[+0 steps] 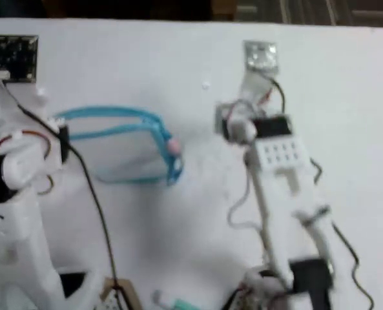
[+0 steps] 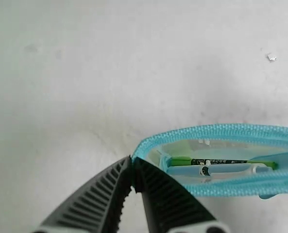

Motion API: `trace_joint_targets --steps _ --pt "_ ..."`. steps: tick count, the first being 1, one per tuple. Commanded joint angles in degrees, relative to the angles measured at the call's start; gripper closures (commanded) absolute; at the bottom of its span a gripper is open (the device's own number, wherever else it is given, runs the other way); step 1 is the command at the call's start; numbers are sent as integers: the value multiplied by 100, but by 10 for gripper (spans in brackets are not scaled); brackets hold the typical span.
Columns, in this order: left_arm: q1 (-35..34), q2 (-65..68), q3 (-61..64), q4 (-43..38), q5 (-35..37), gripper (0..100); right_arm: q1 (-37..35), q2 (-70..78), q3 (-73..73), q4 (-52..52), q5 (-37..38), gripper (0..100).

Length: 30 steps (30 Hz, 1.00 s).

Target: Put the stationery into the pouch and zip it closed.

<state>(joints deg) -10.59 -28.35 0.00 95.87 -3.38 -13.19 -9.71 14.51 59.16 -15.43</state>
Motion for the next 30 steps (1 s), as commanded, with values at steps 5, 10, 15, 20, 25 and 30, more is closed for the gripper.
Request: trace_joint_targets --steps 5,10,15,20,25,30 --pt "48 462 396 26 -18 977 180 2457 -2892 884 -1503 640" --pt "48 462 396 26 -26 977 479 4136 -5037 1657 -1969 640" --pt "48 462 396 26 -26 977 734 5815 -7297 2141 -2110 640" --pt "66 462 396 26 -35 977 787 7292 -9169 2132 -2119 640" --pt "66 462 396 26 -35 977 743 8233 -9969 1868 -2215 641" --pt "66 462 396 26 -35 977 769 8620 -9960 1833 -2268 757"
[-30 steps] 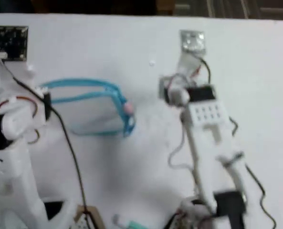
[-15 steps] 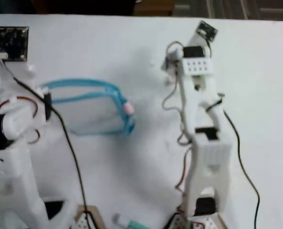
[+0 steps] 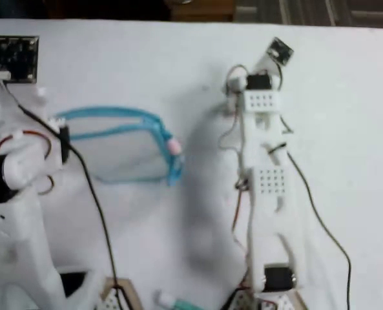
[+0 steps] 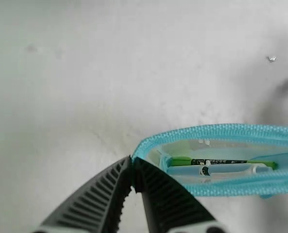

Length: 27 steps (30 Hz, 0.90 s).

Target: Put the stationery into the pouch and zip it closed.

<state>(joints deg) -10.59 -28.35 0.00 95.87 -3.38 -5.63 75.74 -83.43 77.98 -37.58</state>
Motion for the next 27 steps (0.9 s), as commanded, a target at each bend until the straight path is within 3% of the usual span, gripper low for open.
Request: trace_joint_targets --steps 1,6,17,21,27 --pt "66 462 396 26 -35 977 22 119 -167 -40 -44 803" --pt "66 462 396 26 -35 977 22 145 -167 163 1055 988" --pt "66 462 396 26 -35 977 22 -673 -211 2334 3059 982" --pt "66 462 396 26 -35 977 136 -1262 -97 2369 3763 982" --pt "66 462 396 53 -35 977 92 -3169 2444 2369 3965 982"
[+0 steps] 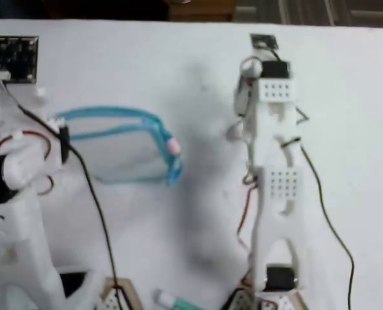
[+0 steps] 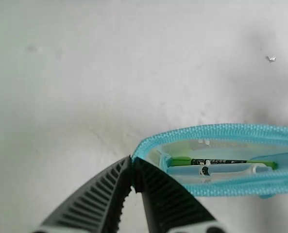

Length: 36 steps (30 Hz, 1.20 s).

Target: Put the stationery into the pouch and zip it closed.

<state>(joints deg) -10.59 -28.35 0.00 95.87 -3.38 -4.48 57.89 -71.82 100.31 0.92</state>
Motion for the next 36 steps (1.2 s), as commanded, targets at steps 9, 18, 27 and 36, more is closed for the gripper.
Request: trace_joint_targets --steps 9,18,27,36 --pt "66 453 396 53 -35 977 -215 -5525 5407 101 545 982" --pt "75 453 396 35 -35 977 -1235 -8585 6541 -215 281 981" --pt "75 462 396 26 -35 977 -2888 -10237 7842 -3697 -1257 981" --pt "75 462 396 44 -35 977 -3996 -10352 9697 -7644 -1231 981"
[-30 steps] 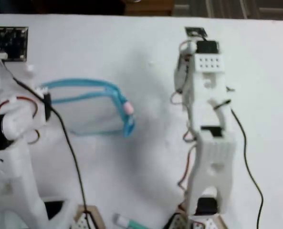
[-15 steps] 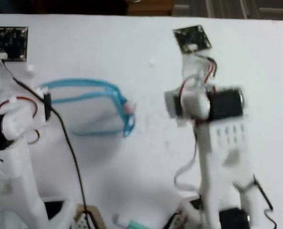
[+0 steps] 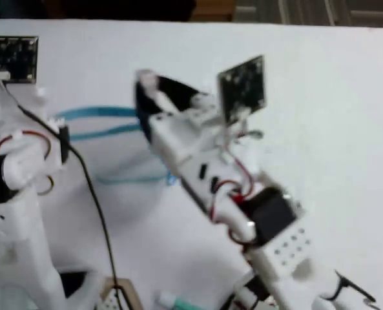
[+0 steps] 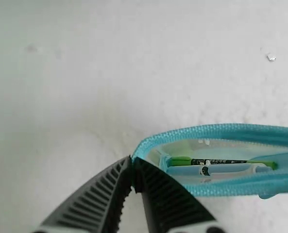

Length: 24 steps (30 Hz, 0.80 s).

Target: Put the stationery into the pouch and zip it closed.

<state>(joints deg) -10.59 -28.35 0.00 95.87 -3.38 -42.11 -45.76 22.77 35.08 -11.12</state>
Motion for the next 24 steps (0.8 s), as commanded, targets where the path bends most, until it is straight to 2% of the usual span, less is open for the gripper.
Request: trace_joint_targets --steps 1,8,20,22,24 --pt "75 462 396 44 -35 977 -312 127 299 -1305 -26 981" --pt "75 462 396 26 -35 977 -426 875 308 -1367 -70 981" --pt "75 462 396 26 -35 977 -558 831 1116 -936 26 974" --pt "75 462 396 26 -35 977 -567 822 1275 -919 308 929" --pt "75 462 396 26 -35 977 -558 822 1336 -901 484 837"
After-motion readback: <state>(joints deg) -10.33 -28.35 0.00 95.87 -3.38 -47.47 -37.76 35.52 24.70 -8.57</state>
